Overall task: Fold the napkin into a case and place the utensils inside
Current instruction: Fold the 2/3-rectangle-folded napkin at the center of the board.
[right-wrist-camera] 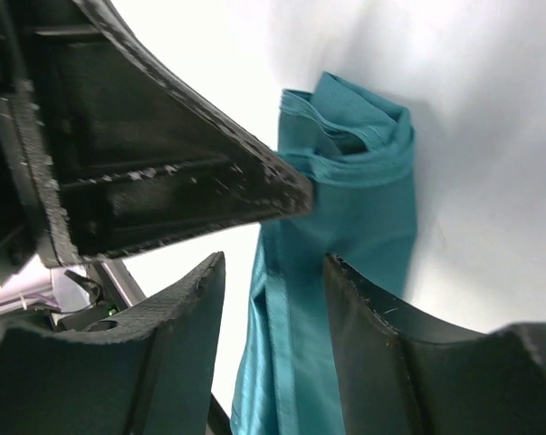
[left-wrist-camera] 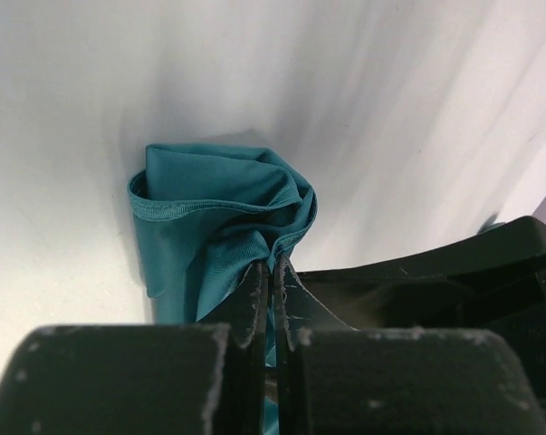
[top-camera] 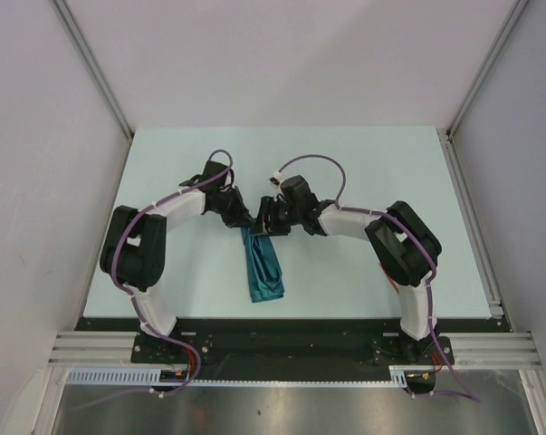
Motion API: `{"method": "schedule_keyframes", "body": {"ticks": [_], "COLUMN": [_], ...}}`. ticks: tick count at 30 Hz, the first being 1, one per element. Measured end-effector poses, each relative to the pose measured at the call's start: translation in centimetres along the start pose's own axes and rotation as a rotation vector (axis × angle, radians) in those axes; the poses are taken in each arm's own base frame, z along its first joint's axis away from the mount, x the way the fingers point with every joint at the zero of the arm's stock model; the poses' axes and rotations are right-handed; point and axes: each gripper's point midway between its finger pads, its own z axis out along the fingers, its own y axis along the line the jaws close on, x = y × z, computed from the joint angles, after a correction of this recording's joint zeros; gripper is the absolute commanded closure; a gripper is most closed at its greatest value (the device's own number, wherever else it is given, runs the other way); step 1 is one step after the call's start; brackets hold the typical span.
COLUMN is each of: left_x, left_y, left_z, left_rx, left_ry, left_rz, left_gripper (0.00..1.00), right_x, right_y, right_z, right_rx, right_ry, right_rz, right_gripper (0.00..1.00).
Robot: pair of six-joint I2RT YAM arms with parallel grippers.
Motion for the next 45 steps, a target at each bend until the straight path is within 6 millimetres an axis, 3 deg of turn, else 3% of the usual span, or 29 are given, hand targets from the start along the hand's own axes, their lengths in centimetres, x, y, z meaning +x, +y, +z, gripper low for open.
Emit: {"method": "schedule_keyframes", "body": {"ticks": [14,28,31,35,43,44,45], "left_x": [0.6,0.9,1.0,0.8,0.8,0.8,0.8], "left_y": [-1.0,-0.6,-0.5,-0.8,-1.0,-1.0,-1.1], "left_z": [-0.2,-0.4,-0.5,-0.7,-0.8,-0.8,-0.8], "left_rx": [0.029,0.071,0.081,0.097,0.120,0.123,0.127], "left_ry": [0.037,0.018,0.010,-0.001,-0.010,-0.010,-0.010], "left_rz": [-0.160,-0.341,-0.369,-0.385,-0.387,-0.381,-0.374], "left_gripper": [1.00,1.00,1.00,1.00,1.00,0.94,0.79], "right_x": [0.3,0.4,0.5,0.2,0.1,0.1,0.0], "right_y": [0.3,-0.3,-0.4,-0.7,-1.1,-1.1,-1.1], "right_z": [1.0,1.8,1.9,1.8,1.5,1.4,1.3], "right_rx": [0.056,0.196,0.213,0.236,0.230,0.221,0.215], "right_ry": [-0.050,-0.142,-0.153,-0.173,-0.175,-0.172,-0.171], "right_rz": [-0.060,-0.120,-0.126,-0.130,-0.127,-0.126,-0.126], "right_gripper": [0.52,0.60,0.69,0.97,1.00,1.00,1.00]}}
